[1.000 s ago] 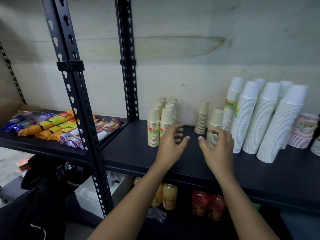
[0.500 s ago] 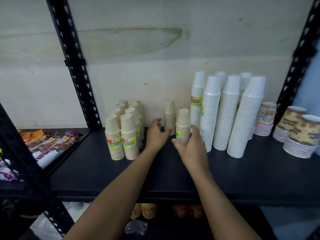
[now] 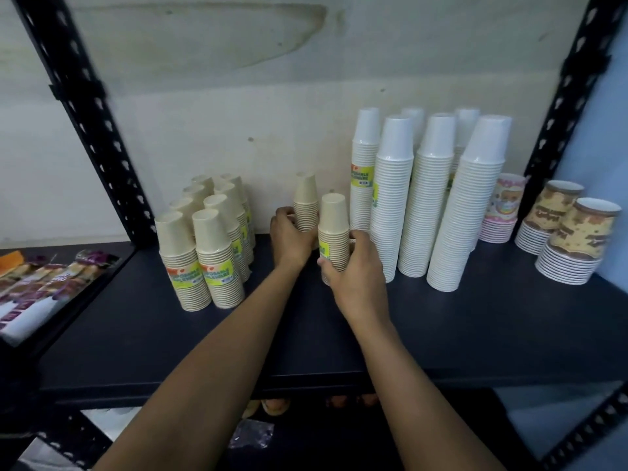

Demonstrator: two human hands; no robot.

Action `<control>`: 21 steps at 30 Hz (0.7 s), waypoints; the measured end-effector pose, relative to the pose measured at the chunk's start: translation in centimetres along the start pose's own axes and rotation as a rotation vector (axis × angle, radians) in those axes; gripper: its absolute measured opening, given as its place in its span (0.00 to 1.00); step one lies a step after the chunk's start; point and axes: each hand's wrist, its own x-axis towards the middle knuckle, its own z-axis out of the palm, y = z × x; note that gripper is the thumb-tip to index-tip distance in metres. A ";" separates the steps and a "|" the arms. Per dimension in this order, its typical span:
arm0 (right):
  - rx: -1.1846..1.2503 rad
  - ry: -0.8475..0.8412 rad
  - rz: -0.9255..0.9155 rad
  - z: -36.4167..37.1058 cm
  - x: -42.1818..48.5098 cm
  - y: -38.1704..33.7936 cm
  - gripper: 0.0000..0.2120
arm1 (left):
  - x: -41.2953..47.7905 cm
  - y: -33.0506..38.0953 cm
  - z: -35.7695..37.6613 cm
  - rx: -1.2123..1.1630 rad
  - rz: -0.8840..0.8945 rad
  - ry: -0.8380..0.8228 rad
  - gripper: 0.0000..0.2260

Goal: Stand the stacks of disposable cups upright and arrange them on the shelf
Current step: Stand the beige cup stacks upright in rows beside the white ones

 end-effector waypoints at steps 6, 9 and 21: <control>0.186 -0.004 -0.010 -1.7 -0.8 -0.7 0.33 | -1.8 1.7 -2.5 -0.122 0.057 0.011 0.28; 0.295 0.038 -0.013 -3.3 -1.6 -1.6 0.31 | -3.6 3.1 -4.4 -0.168 0.069 -0.065 0.29; 0.442 0.017 -0.087 -4.7 -6.4 -6.2 0.25 | -11.1 2.2 -15.7 -0.336 0.073 -0.318 0.28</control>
